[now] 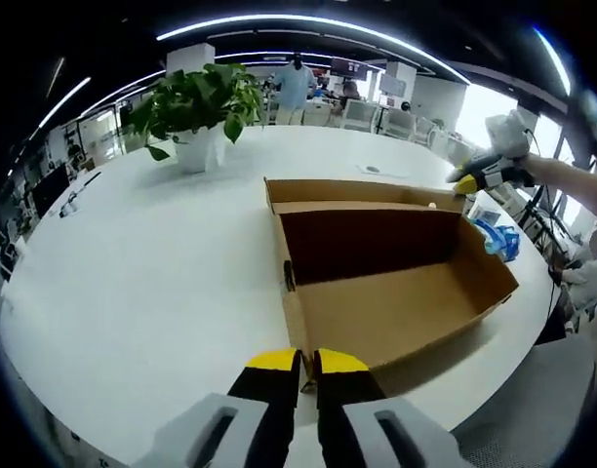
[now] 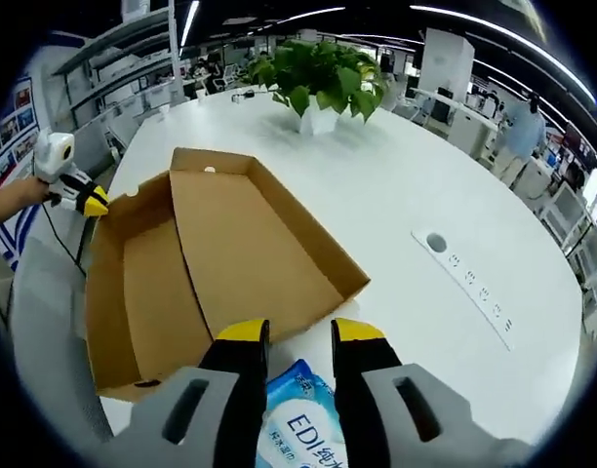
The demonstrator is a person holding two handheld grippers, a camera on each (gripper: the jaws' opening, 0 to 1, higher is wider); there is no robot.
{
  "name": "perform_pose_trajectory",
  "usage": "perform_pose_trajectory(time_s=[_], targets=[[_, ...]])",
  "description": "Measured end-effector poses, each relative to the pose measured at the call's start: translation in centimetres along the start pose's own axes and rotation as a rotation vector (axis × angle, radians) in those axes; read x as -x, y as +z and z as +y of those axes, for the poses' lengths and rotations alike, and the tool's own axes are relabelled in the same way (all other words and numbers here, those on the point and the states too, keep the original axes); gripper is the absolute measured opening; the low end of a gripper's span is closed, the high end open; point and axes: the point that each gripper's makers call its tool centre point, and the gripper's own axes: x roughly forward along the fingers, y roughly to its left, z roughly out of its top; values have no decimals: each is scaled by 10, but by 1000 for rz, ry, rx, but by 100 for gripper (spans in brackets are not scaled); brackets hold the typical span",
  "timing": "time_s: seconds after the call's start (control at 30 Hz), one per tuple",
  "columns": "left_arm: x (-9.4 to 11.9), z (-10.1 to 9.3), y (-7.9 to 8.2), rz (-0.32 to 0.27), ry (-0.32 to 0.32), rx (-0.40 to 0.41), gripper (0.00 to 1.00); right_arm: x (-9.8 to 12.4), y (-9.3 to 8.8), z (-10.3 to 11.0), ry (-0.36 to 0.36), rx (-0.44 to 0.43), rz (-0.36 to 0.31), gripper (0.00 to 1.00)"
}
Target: Operate the shoe box by opening the lid, removing the specified soft item, and placing it in the target area until the item is outside and the box remains undamaged.
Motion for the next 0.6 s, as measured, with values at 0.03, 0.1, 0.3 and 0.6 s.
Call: perform_pose_trajectory(time_s=[0.03, 0.1, 0.3, 0.6], targets=[[0, 0, 0, -1, 0, 1, 5, -2, -2, 0, -4, -15, 10, 23], [0, 0, 0, -2, 0, 1, 5, -6, -1, -1, -15, -59, 11, 23], [0, 0, 0, -4, -2, -1, 5, -16, -3, -5, -53, -216, 37, 23], [-1, 0, 0, -13, -11, 20, 5, -23, -9, -2, -82, -284, 80, 16]])
